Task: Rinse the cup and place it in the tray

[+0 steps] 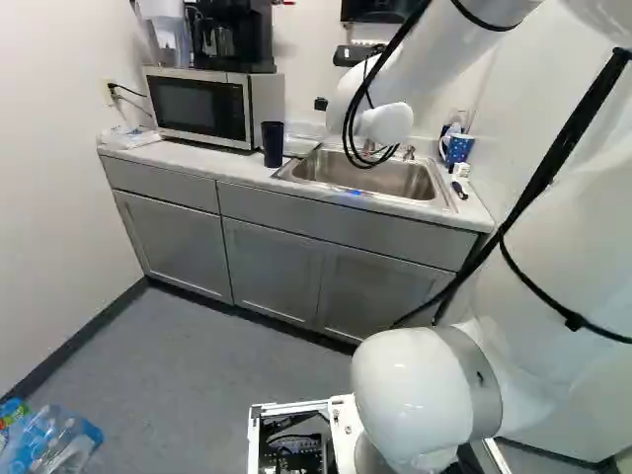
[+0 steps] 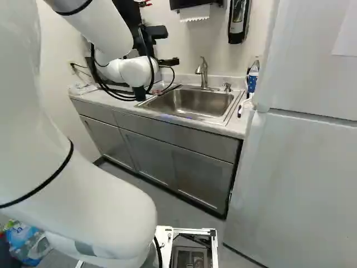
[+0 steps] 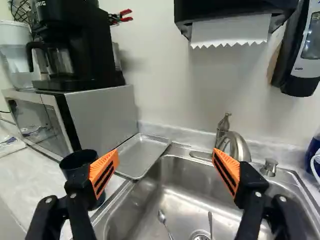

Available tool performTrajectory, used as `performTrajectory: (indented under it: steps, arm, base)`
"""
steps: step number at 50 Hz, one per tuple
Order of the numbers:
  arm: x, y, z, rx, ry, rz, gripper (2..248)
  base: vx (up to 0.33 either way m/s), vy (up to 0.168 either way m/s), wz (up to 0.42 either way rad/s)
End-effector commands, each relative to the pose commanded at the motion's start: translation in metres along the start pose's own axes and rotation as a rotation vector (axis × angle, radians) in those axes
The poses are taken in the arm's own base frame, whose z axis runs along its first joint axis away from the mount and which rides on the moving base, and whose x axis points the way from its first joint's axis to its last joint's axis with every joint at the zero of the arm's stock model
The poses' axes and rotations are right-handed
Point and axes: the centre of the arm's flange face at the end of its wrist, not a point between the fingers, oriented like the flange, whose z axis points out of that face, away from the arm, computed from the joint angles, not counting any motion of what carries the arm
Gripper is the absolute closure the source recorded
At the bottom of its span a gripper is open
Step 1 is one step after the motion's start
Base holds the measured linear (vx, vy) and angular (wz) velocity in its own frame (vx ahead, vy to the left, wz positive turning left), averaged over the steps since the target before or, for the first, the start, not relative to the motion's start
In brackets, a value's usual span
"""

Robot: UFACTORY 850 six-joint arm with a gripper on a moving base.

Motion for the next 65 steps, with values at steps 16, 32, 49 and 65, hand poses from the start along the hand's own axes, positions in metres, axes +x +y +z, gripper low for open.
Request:
performTrajectory:
  steps: [16, 32, 49, 65]
  arm:
    - [0.0, 0.0, 0.0, 0.0, 0.0, 0.0, 3]
    - [0.0, 0.0, 0.0, 0.0, 0.0, 0.0, 3]
    - [0.0, 0.0, 0.001, 0.0, 0.0, 0.0, 3]
    - [0.001, 0.0, 0.023, 0.0, -0.003, 0.0, 3]
  base:
    - [0.041, -0.057, 0.004]
    - [0.0, 0.0, 0.0]
    - [0.0, 0.0, 0.0]
    - [0.0, 0.0, 0.0]
